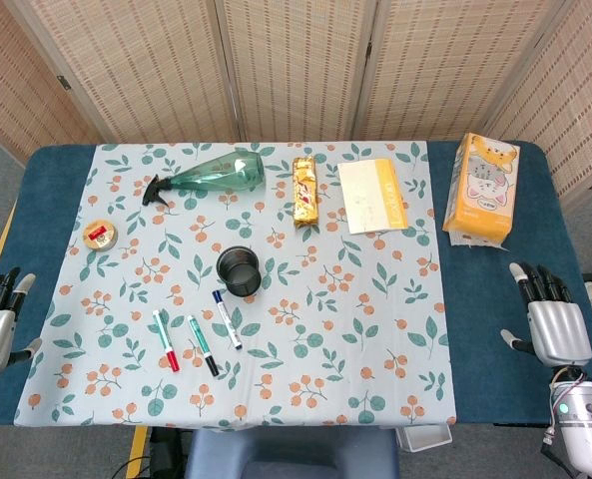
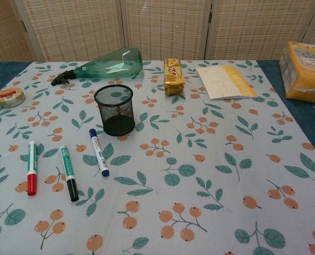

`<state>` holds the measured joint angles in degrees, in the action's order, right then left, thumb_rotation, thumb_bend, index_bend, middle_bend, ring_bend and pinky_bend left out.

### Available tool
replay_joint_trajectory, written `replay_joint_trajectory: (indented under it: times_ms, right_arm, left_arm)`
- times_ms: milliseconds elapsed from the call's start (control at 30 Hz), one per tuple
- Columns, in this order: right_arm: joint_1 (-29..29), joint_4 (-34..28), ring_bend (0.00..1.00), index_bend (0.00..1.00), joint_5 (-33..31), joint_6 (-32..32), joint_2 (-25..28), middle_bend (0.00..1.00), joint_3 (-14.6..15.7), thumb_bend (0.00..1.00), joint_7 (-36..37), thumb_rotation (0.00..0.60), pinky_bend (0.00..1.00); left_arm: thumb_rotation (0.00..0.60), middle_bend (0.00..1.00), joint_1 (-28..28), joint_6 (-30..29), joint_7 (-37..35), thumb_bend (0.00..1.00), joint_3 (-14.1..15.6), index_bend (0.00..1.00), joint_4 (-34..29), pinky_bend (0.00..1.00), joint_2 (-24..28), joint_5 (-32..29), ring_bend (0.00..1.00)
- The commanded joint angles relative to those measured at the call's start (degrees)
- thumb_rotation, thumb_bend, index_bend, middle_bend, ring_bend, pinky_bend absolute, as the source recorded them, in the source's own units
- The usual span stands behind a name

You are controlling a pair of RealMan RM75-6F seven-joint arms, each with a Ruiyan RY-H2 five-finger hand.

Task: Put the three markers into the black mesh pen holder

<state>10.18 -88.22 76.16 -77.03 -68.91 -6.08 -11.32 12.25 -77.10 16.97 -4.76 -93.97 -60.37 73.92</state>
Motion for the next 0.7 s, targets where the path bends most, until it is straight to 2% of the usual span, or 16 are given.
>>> replay_joint_trajectory:
  times_ms: [33, 233, 333, 367, 400, 433, 467, 533, 600, 700]
  right_arm:
    - [-0.1, -0.3, 0.05, 0.02, 0.6, -0.2, 0.1, 0.04, 0.1, 0.15, 0.4, 0.6, 0.11]
    - [-0.5, -1.2, 0.05, 0.02, 3.1, -0.7, 1.2, 0.04, 1.3, 0.15, 2.2, 0.6, 0.11]
    - [-0.4, -1.2, 0.05, 0.02, 4.0, -0.3, 1.3, 0.04, 1.8, 0.15, 2.6, 0.6, 0.11]
    - [-0.3, -1.3, 0.05, 0.02, 4.2, -0.1, 1.4, 0.04, 1.9, 0.15, 2.9, 0.6, 0.11]
    - [-0.3, -1.3, 0.05, 0.02, 4.4, -0.1, 1.5, 0.04, 2.0, 0.15, 3.2, 0.6, 0.11]
    - [-0.2, -1.3, 0.05, 0.02, 4.7, -0.1, 1.5, 0.04, 2.0, 0.16, 3.4, 0.6, 0.11]
    - [-0.1, -1.2, 0.05, 0.02, 5.0, -0.1, 1.5, 0.04, 2.0, 0.16, 3.5, 0.6, 0.11]
    - [0.1, -0.9, 0.05, 0.02, 5.2, 0.1, 1.3, 0.04, 2.0, 0.16, 3.5, 0.6, 0.11]
    - [0.3, -0.7, 0.05, 0.02, 4.9, 0.6, 1.1, 0.04, 2.0, 0.16, 3.2, 0.6, 0.11]
    - [0.5, -0.6, 0.05, 0.02, 4.4, 1.1, 0.7, 0.04, 1.9, 0.15, 2.5, 0.6, 0.11]
  left_arm:
    - [0.6, 0.0, -0.1, -0.4, 0.8, 0.23, -0.2, 0.0, -0.9, 0.32, 0.1, -0.4, 0.04]
    - [0.6, 0.0, 0.3, -0.5, 3.6, 0.23, 0.1, 0.0, -6.4, 0.32, 3.0, 1.3, 0.04]
    - [0.6, 0.04, 1.2, -1.1, 7.5, 0.23, -0.1, 0.0, -7.2, 0.32, 3.2, 2.5, 0.12]
    - [0.6, 0.15, 1.6, -1.4, 8.9, 0.23, -0.2, 0.0, -6.8, 0.35, 2.8, 3.5, 0.25]
    - [0.6, 0.31, 2.2, -1.8, 9.5, 0.23, -0.3, 0.0, -6.1, 0.43, 2.3, 5.2, 0.42]
    - [0.6, 0.44, 2.8, -2.0, 9.2, 0.23, -0.1, 0.0, -5.1, 0.51, 1.6, 7.4, 0.53]
    - [0.6, 0.63, 3.9, -2.8, 7.3, 0.23, 0.0, 0.01, -2.5, 0.68, 0.5, 12.0, 0.72]
    - [0.6, 0.82, 5.7, -3.5, 1.8, 0.23, 0.9, 0.09, 2.7, 0.86, -1.3, 18.7, 0.88]
    - [0.6, 0.9, 8.1, -1.8, -6.8, 0.23, 2.8, 0.25, 6.5, 0.93, -1.6, 24.1, 0.95]
    - [0.6, 0.93, 11.7, -0.6, -14.2, 0.23, 3.9, 0.36, 12.3, 0.95, -2.6, 29.5, 0.97]
